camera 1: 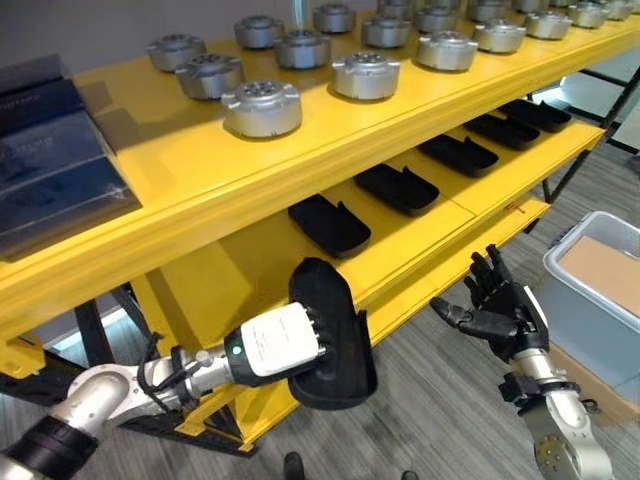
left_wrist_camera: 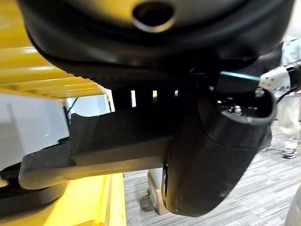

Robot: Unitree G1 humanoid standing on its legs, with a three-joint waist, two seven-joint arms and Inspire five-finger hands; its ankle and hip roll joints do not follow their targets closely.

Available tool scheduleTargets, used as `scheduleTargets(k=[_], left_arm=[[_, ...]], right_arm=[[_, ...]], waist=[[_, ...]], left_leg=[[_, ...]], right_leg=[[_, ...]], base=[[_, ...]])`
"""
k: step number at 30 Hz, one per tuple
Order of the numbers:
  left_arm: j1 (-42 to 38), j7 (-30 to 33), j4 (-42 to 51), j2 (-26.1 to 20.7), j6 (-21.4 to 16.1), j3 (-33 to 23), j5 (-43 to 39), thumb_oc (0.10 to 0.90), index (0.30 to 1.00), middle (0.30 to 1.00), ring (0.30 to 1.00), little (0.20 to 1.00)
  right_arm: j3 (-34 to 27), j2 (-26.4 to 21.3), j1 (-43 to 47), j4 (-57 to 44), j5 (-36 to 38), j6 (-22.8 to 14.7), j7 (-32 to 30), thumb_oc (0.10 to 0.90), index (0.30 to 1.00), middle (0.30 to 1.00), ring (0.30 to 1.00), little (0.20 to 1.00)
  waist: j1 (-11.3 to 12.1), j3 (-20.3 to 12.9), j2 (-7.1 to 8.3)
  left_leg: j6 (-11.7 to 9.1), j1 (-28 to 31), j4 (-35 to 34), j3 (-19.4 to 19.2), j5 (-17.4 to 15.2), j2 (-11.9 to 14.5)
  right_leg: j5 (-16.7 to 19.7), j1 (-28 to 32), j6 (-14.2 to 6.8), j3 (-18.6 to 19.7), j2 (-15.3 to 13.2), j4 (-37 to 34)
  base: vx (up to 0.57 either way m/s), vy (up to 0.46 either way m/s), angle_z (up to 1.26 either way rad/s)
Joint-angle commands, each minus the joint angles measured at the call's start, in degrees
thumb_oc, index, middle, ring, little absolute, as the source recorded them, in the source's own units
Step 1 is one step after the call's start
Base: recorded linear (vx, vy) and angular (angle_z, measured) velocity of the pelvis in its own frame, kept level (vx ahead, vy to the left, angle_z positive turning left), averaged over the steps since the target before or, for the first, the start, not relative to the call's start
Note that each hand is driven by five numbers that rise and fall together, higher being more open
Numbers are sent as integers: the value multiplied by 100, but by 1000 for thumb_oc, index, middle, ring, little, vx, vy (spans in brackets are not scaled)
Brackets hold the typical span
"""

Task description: Move parts from the plastic box to the shelf.

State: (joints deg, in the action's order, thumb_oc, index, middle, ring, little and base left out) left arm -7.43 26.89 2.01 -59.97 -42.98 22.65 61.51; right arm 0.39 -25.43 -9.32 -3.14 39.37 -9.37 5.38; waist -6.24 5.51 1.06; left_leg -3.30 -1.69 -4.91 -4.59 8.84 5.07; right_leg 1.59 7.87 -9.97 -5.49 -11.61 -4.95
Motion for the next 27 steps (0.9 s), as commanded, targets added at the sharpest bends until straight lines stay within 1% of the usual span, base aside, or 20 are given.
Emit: scheduleTargets(k=[1, 2, 3, 6, 7, 10, 11, 14, 15, 16, 20, 22, 24, 27], left_arm=[[-938, 514, -324, 125, 838, -356, -696, 400, 300, 300, 300, 300], [-972, 674, -701, 100, 936, -207, -726, 400, 300, 300, 300, 300], [-979, 686, -888, 110, 1008, -141, -714, 400, 300, 300, 300, 300], [-963, 521, -1279, 162, 1241, 22, -787, 400, 300, 300, 300, 300], [-940, 550, -1462, 200, 1289, 67, -771, 400, 300, 300, 300, 300], [-883, 659, -2279, 452, 1593, 145, -795, 400, 300, 300, 300, 300], [-891, 706, -2339, 473, 1595, 158, -760, 400, 300, 300, 300, 300], [-877, 899, -3235, 852, 2031, 103, -1031, 400, 300, 300, 300, 300], [-871, 1052, -3729, 1043, 2226, 42, -1044, 400, 300, 300, 300, 300], [-897, 1166, -3963, 1131, 2282, 34, -1010, 400, 300, 300, 300, 300], [-1003, 1309, -4470, 1383, 2606, 7, -1037, 400, 300, 300, 300, 300], [-1005, 1197, -4620, 1485, 2728, -25, -1075, 400, 300, 300, 300, 300], [-982, 1130, -4748, 1557, 2788, -18, -1057, 400, 300, 300, 300, 300], [-954, 1088, -4913, 1570, 2750, 73, -904, 400, 300, 300, 300, 300]], right_arm=[[-66, -409, 727, -196, 13, -602, 63, 900, 1000, 1000, 1000, 1000], [-64, -434, 721, -177, 53, -602, 115, 900, 1000, 1000, 1000, 1000], [-57, -431, 725, -149, 60, -611, 155, 900, 1000, 1000, 1000, 1000], [-21, -404, 767, -30, 31, -664, 205, 900, 1000, 1000, 1000, 1000], [-1, -405, 788, 3, 41, -669, 214, 900, 1000, 1000, 1000, 1000], [99, -408, 897, 155, 47, -689, 212, 900, 1000, 1000, 1000, 1000], [104, -410, 904, 164, 48, -692, 216, 900, 1000, 1000, 1000, 1000], [164, -414, 960, 233, 22, -667, 284, 900, 1000, 1000, 1000, 1000], [205, -404, 978, 263, 4, -676, 338, 900, 1000, 1000, 1000, 1000], [232, -400, 993, 285, -2, -693, 366, 900, 1000, 1000, 1000, 1000], [323, -398, 1071, 358, -49, -711, 363, 900, 1000, 1000, 1000, 1000], [350, -403, 1094, 397, -40, -742, 350, 900, 1000, 1000, 1000, 1000], [353, -420, 1113, 430, -40, -749, 349, 900, 1000, 1000, 1000, 1000], [324, -517, 1130, 448, 39, -693, 413, 900, 1000, 1000, 1000, 1000]], waist=[[12, -213, -126], [-18, -215, -130], [-27, -217, -132], [-48, -209, -147], [-53, -207, -151], [-76, -188, -157], [-77, -186, -160], [-109, -153, -169], [-131, -125, -163], [-142, -107, -161], [-162, -48, -152], [-164, -18, -136], [-170, 0, -129], [-204, 40, -121]], left_leg=[[-45, 551, -9, -278, -647, 307], [-48, 566, -9, -303, -647, 323], [-50, 572, -9, -316, -647, 333], [-59, 584, -9, -336, -644, 354], [-60, 590, -9, -337, -646, 357], [-67, 602, -9, -362, -624, 380], [-67, 604, -9, -364, -624, 382], [-70, 615, -9, -385, -607, 396], [-66, 615, -9, -389, -602, 398], [-65, 613, -9, -392, -594, 402], [-61, 601, -9, -391, -582, 405], [-57, 595, -9, -391, -574, 410], [-59, 592, -9, -396, -570, 422], [-65, 593, 1, -419, -559, 445]], right_leg=[[177, -288, 78, -84, 79, 54], [167, -297, 80, -55, 88, 67], [162, -300, 84, -40, 95, 69], [141, -314, 88, -7, 111, 91], [134, -319, 88, 4, 115, 98], [105, -345, 101, 40, 131, 143], [103, -347, 102, 44, 132, 146], [70, -383, 120, 95, 154, 198], [52, -416, 132, 129, 168, 237], [43, -434, 137, 143, 175, 259], [27, -491, 154, 192, 196, 308], [25, -508, 163, 209, 210, 315], [17, -523, 165, 214, 220, 331], [4, -551, 174, 240, 240, 366]], base=[[17, -49, -14], [20, -51, -10], [19, -45, -8], [14, -28, -11], [19, -21, -20], [21, -13, -13], [28, -5, -7], [35, 1, -8], [26, 3, -9], [19, 2, -10], [11, 1, -9], [20, -7, -7], [13, -2, -2], [44, 20, -2]])
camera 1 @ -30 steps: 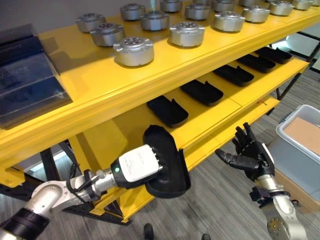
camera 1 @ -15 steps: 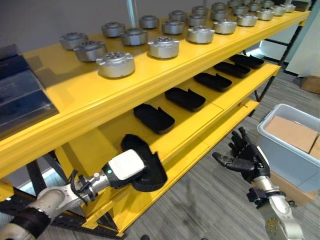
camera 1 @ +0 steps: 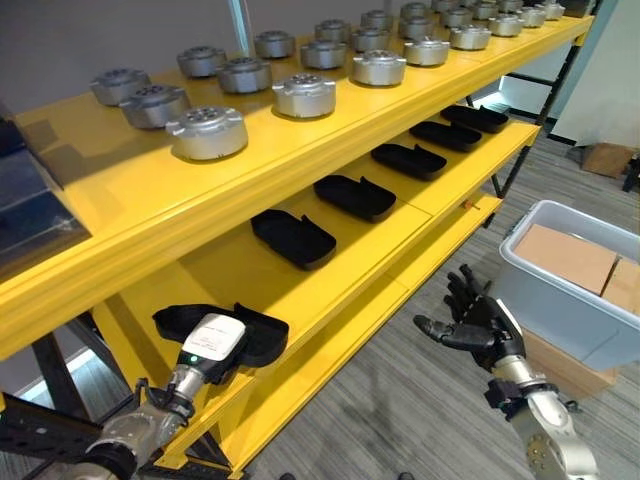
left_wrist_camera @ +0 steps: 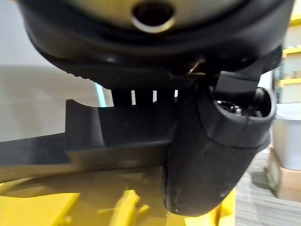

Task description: Move parts from the plastic box to the shelf.

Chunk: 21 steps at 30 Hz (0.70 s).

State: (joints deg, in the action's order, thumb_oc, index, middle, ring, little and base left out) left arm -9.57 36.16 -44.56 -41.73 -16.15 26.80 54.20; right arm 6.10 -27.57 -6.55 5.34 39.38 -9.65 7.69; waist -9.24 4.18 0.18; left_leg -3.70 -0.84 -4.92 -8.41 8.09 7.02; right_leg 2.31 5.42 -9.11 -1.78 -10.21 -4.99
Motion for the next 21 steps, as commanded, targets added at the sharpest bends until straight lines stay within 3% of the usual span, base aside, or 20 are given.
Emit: scheduleTargets(k=[1, 9, 21], left_arm=[[-770, 120, -341, -264, 86, -287, -224, 400, 300, 300, 300, 300], [-1262, 274, -1020, -442, -112, 268, 62, 400, 300, 300, 300, 300], [-2394, 248, -1434, -1175, -513, 1187, 911, 400, 300, 300, 300, 300]], right_arm=[[-254, -334, 849, -405, 48, -642, 191, 900, 1000, 1000, 1000, 1000], [-155, -622, 949, -294, 17, -618, 397, 900, 1000, 1000, 1000, 1000], [-25, -1348, 1775, 6, 187, -768, 378, 900, 1000, 1000, 1000, 1000]], waist=[[79, 185, -33], [-116, 426, -82], [-411, 1330, -166]], left_leg=[[-27, 501, 9, -46, -481, 254], [-45, 371, 122, -136, -475, 264], [-29, -240, 455, -168, -459, 64]], right_leg=[[-69, -323, 89, -123, 108, 384], [-99, -556, 111, 13, 156, 569], [1, -1214, 129, 316, 134, 816]], base=[[45, 63, -6], [36, 73, -7], [-82, 141, -7]])
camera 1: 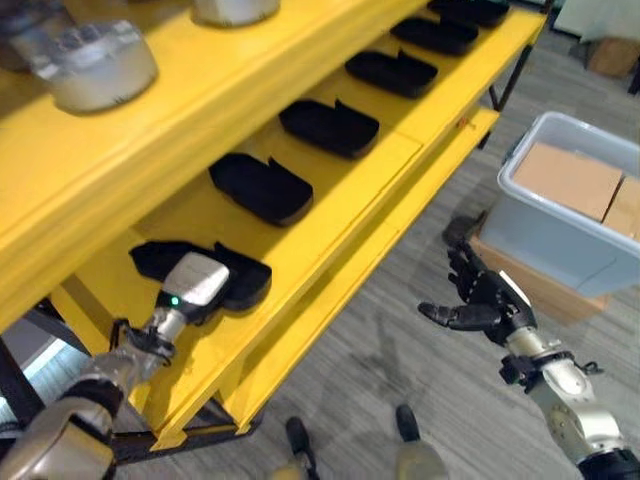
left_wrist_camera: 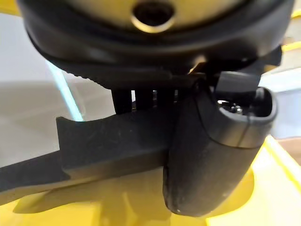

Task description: Move parts from the plastic box to the shelf.

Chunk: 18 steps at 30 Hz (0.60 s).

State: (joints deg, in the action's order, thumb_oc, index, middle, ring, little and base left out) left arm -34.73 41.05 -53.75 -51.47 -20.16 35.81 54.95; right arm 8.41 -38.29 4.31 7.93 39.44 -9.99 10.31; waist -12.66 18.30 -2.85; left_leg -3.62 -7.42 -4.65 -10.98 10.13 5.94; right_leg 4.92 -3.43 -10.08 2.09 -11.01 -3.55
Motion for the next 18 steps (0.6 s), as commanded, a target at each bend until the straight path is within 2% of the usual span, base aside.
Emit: scheduleTargets(k=[1, 5, 9, 13, 18], left_arm=[[70, -269, -481, -292, -166, 340, 865, 400, 300, 300, 300, 300], [-146, -271, -525, -546, -435, 474, 1484, 400, 300, 300, 300, 300], [-207, -220, -694, -663, -622, 587, 1543, 400, 300, 300, 300, 300], [-10, -226, -629, -685, -665, 507, 1447, 400, 300, 300, 300, 300], [450, -99, -624, -647, -906, 320, 1672, 400, 300, 300, 300, 300]], right_arm=[[-279, -345, 698, -227, 208, -752, 161, 900, 1000, 1000, 1000, 1000], [-422, -497, 755, -331, 295, -707, 276, 900, 1000, 1000, 1000, 1000], [-531, -563, 751, -398, 363, -637, 404, 900, 1000, 1000, 1000, 1000], [-673, -518, 605, -548, 318, -544, 411, 900, 1000, 1000, 1000, 1000], [-828, -406, 378, -625, 241, -490, 452, 900, 1000, 1000, 1000, 1000]], waist=[[-85, -35, 135], [-163, 208, 174], [-221, 302, 194], [-202, 322, 201], [-121, 261, 199]], left_leg=[[-27, 398, 456, 75, -685, 144], [23, 185, 776, 6, -810, 59], [44, 99, 1031, -53, -935, 37], [76, 77, 1162, -74, -1016, 1], [109, 149, 1219, -45, -1084, -16]], right_leg=[[-241, -350, 219, -62, 201, 663], [-162, -530, 209, 14, 149, 715], [-157, -568, 192, 45, 88, 761], [-157, -543, 177, 25, 43, 769], [-184, -403, 159, -51, 11, 732]], base=[[-15, 126, -6], [-71, 113, -3], [-22, 79, -5], [-4, 24, 0], [17, -7, 1]])
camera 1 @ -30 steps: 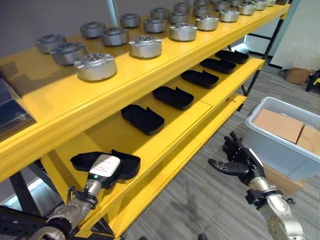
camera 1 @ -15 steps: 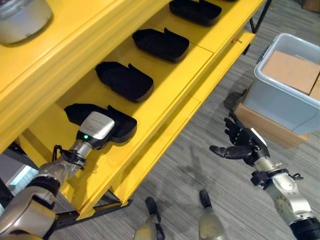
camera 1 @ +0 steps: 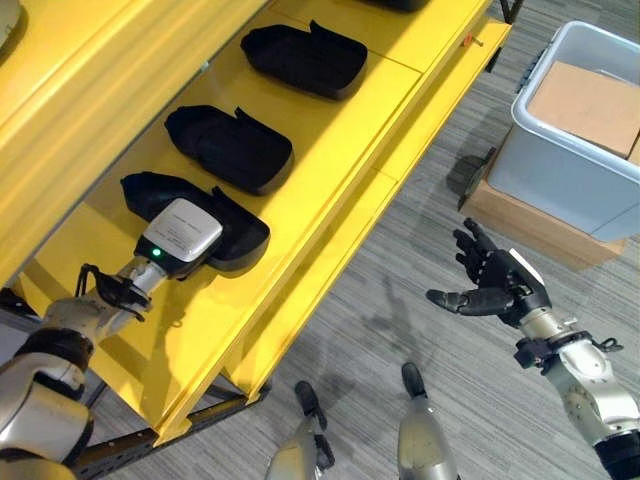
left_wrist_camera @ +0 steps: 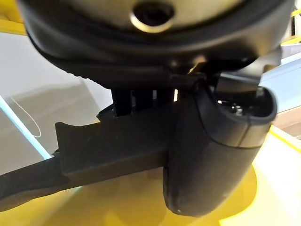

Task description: Move parts from the plastic box to the shelf.

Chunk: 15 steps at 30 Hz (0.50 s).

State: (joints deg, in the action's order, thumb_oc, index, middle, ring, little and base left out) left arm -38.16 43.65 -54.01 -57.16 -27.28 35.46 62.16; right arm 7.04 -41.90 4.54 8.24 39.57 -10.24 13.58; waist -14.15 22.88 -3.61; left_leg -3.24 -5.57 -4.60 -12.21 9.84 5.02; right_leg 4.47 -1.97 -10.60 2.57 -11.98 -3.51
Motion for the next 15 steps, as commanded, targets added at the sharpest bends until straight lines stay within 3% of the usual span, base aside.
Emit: scheduleTargets(k=[1, 15], left_arm=[[891, -312, -604, -62, -225, 321, 1046, 400, 300, 300, 300, 300], [1479, -224, -938, 40, -104, 225, 1157, 400, 300, 300, 300, 300]], right_arm=[[-695, -29, 349, -659, 196, -439, 109, 900, 1000, 1000, 1000, 1000], [-646, -41, 448, -747, 77, -277, -92, 900, 1000, 1000, 1000, 1000]], waist=[[44, -209, 270], [120, -212, 278]], left_leg=[[73, -11, 1203, 87, -1055, 75], [79, 41, 1246, 91, -1111, 106]], right_leg=[[-144, -516, 209, -115, 106, 715], [-189, -447, 190, -183, 97, 697]], base=[[52, -12, 2], [7, 5, 1]])
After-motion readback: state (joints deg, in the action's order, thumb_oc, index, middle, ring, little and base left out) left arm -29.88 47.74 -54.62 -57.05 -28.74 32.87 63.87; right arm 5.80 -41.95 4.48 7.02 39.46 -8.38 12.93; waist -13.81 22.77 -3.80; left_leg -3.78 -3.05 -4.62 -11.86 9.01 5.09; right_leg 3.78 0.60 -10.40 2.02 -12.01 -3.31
